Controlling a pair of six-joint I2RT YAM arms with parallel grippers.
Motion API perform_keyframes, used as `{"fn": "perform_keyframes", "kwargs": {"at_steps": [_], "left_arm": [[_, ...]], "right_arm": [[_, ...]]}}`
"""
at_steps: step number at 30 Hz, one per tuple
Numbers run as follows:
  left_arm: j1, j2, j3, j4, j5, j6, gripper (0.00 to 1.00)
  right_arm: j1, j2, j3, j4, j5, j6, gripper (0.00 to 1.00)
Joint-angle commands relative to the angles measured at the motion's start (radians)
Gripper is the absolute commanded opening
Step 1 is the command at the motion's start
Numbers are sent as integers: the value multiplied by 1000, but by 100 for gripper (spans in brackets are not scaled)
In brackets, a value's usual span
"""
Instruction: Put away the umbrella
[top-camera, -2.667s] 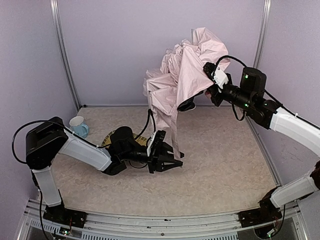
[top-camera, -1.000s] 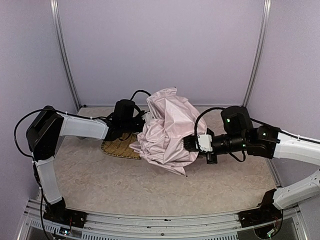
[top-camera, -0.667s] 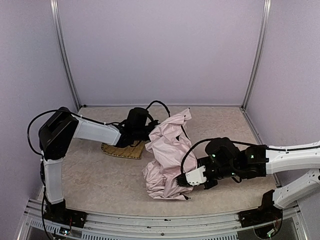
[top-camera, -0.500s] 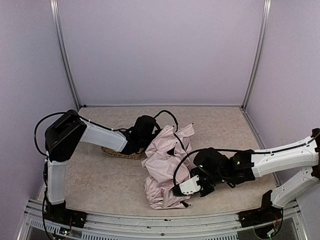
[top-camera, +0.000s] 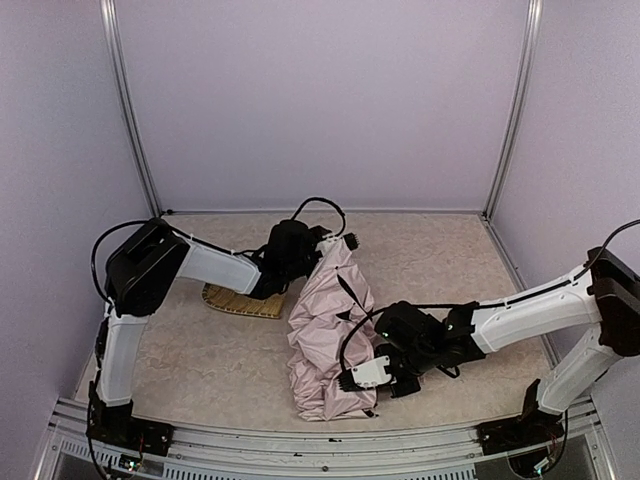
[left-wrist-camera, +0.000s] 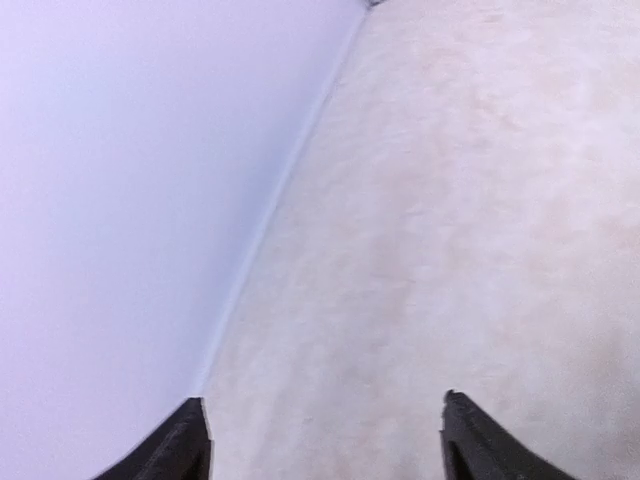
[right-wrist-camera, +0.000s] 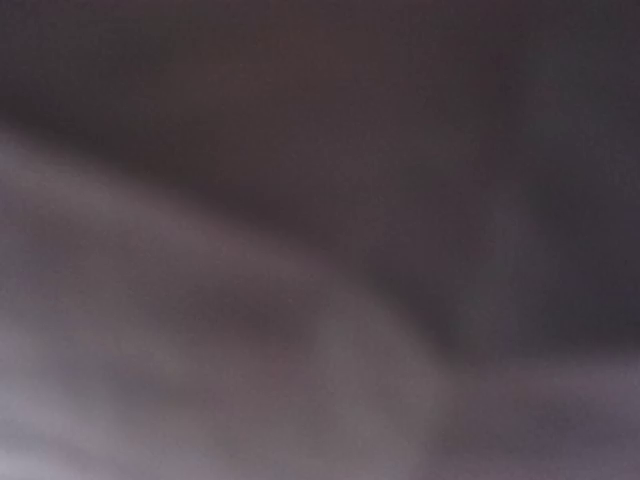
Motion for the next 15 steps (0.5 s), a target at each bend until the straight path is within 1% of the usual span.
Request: {"fn": "perform_keyframes", "kwargs": {"at_steps": [1,2,4,7,9,11,13,14,15], "left_arm": [[69,-66,45,131,-218,-181,88],[83,-88,45,121,-225,-216,93],[117,-133,45,96,-234,-279,98],[146,-208,2,93,-239,-322,99],[147,-279,-62,120,-239,-321,99],[127,-380,-149,123,-208,-319,99],[86,-508,-268,98,-108,-308,96],[53,-579,-332,56,-28,-299,92],[29,-650,-385,-14,89,-281,86]], "right_arm": [[-41,62,-7,-82,-109,46,0],[-45,64,-4,-92,-115,46,0],[-59,68,2,-110,-123,48,0],[-75,69,12,-132,-136,55,0],[-85,69,18,-142,-148,59,0],[-100,73,24,-143,-166,59,0],[-117,87,36,-149,-187,59,0],[-125,97,44,-155,-198,59,0],[-135,107,52,-161,-207,59,0]]}}
